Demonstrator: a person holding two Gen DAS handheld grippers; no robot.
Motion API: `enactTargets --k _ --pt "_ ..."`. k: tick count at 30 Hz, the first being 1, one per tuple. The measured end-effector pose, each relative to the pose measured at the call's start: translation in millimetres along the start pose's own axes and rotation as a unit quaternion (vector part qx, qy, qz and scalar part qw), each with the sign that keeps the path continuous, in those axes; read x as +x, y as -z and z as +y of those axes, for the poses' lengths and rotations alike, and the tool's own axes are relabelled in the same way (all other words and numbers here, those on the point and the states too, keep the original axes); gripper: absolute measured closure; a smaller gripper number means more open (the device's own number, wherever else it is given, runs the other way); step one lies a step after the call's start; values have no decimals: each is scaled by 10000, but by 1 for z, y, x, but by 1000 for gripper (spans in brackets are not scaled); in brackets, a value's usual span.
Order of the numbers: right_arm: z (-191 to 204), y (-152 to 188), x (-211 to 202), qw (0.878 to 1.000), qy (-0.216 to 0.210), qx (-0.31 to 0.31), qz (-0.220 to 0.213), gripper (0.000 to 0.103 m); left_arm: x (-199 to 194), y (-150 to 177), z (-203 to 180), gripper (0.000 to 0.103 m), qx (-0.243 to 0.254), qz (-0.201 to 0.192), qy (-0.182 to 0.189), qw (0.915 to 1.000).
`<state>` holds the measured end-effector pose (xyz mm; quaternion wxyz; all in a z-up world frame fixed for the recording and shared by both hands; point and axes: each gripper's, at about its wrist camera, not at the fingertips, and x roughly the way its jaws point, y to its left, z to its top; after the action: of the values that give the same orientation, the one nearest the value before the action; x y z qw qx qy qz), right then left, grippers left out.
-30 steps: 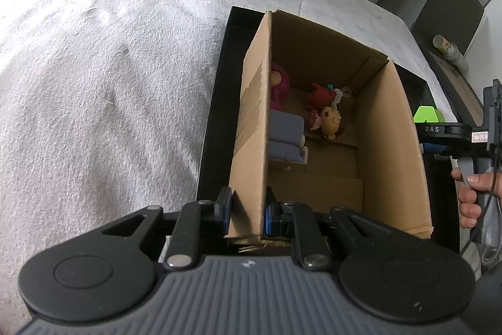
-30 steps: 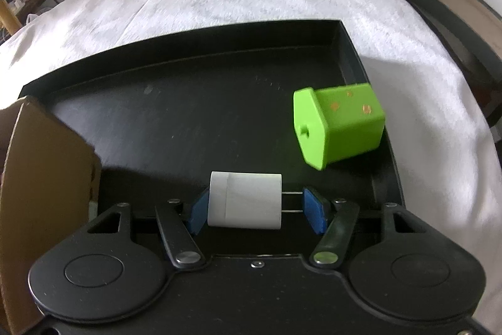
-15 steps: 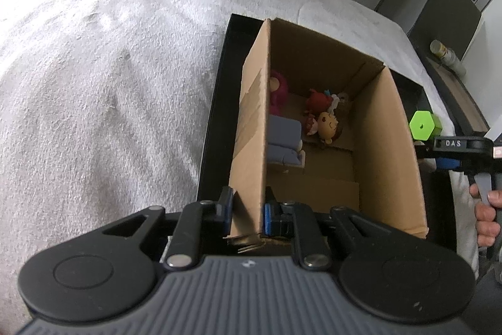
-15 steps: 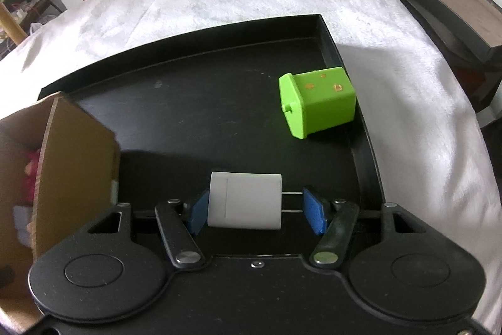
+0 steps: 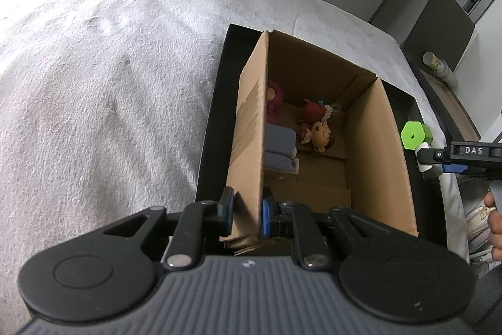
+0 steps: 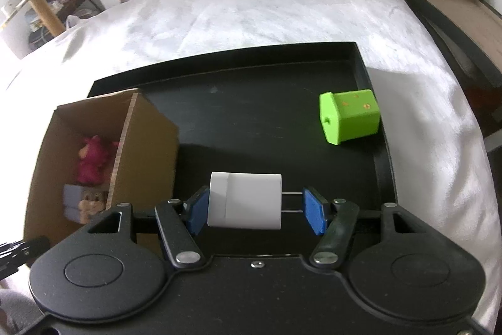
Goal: Organize rigid objects
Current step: 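Carry the white plug into the box and open the right gripper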
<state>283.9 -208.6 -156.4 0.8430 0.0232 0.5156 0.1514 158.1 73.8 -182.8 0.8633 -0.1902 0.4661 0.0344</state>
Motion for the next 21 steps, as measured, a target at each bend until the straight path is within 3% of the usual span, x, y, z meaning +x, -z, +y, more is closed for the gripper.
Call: enactTargets --k 21 --pt "70 -28 -36 9948 -345 -926 -234 42 -4 0 8 86 -199 -120 204 9995"
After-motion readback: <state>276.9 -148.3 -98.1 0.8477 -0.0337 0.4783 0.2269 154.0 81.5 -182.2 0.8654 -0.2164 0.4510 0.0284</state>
